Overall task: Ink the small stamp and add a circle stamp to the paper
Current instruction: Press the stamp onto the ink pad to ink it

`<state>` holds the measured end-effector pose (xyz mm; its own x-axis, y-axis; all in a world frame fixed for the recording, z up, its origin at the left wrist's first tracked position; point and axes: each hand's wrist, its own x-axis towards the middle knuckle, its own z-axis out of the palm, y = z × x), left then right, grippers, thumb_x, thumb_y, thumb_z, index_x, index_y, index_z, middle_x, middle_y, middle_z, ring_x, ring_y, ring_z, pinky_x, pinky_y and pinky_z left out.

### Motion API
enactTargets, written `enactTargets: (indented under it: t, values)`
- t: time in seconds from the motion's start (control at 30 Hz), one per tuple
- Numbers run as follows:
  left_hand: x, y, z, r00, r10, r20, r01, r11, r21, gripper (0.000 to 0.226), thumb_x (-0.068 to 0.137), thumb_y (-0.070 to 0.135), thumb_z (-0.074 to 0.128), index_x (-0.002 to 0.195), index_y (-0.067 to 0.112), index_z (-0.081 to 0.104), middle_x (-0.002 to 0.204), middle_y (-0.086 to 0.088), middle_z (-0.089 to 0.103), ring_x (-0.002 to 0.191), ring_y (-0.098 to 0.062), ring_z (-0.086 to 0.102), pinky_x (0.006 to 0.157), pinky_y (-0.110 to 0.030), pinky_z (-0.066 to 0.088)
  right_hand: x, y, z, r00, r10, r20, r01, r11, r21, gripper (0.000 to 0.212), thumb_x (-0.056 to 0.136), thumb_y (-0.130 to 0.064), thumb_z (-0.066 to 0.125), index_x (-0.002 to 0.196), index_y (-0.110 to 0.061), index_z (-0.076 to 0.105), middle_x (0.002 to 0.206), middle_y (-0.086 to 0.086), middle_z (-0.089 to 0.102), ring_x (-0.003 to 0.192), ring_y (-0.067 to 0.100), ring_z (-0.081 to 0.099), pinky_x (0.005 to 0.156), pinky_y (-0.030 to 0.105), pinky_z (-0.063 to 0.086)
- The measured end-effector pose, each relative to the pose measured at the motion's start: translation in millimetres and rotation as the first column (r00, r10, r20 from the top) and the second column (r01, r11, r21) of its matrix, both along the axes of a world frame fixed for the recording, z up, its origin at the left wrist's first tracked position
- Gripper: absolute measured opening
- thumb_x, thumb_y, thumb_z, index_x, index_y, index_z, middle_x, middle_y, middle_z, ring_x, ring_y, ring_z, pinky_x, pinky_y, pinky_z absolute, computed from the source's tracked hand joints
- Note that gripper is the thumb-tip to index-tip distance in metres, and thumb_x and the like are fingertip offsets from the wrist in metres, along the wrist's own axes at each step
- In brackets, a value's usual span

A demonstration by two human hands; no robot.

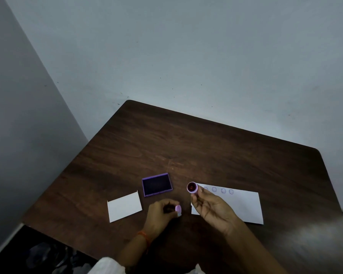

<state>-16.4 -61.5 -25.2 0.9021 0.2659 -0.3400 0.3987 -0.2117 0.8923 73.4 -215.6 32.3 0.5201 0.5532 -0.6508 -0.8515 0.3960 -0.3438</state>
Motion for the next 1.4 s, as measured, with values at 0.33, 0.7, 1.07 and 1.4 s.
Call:
enactTargets:
  t: [0.33, 0.7, 1.07, 1.4]
  values:
    - [-0.6, 15.8, -0.3, 0.991, 0.064, 0.115, -0.099, 0.940, 0.328, 0.039, 0.075, 0.023, 0.074, 0.112, 0.029, 0.062, 0.114, 0.010, 0.062, 0.086, 0.004, 0.055, 0.072, -0.006, 0.040, -1.2, 8.6, 12.3, 0.997, 0.014, 0.073, -0.017, 0.999, 0.051, 0.018, 0.067, 0.006, 0.061, 0.077, 0.000, 0.075, 0.089, 0.017, 0.076, 0.083, 0.024, 0.073, 0.061, 0.029, 0.061]
    - [1.0, 84.4, -5.4, 0.992, 0.114, 0.059, -0.128, 0.847, 0.516, 0.085, 0.070, 0.029, 0.078, 0.142, 0.017, 0.034, 0.154, -0.001, 0.030, 0.146, -0.020, 0.013, 0.122, -0.040, 0.011, 14.2, 40.7, 1.0, 0.975, 0.137, 0.177, -0.131, 0.990, -0.044, 0.023, 0.072, 0.003, 0.060, 0.088, -0.005, 0.074, 0.087, 0.007, 0.077, 0.075, 0.010, 0.070, 0.066, 0.019, 0.059]
    - [7.8, 90.3, -17.6, 0.995, 0.064, 0.076, -0.094, 0.855, 0.509, 0.081, 0.072, 0.030, 0.077, 0.140, 0.014, 0.037, 0.153, -0.003, 0.033, 0.146, -0.020, 0.014, 0.121, -0.037, 0.004, 16.9, 109.5, -29.6, 0.076, 0.791, 0.607, 0.218, 0.581, -0.784, 0.016, 0.081, -0.008, 0.061, 0.090, -0.016, 0.071, 0.085, -0.002, 0.068, 0.079, 0.011, 0.062, 0.069, 0.015, 0.045]
    - [8.8, 89.7, -23.8, 0.996, 0.056, 0.070, -0.084, 0.856, 0.511, 0.081, 0.074, 0.032, 0.074, 0.142, 0.020, 0.031, 0.153, 0.001, 0.031, 0.146, -0.019, 0.011, 0.119, -0.034, 0.000, 19.7, 125.3, -41.8, -0.600, 0.791, 0.121, 0.318, 0.374, -0.871, 0.037, 0.090, -0.004, 0.046, 0.127, -0.003, 0.047, 0.130, 0.019, 0.053, 0.121, 0.031, 0.044, 0.099, 0.040, 0.041]
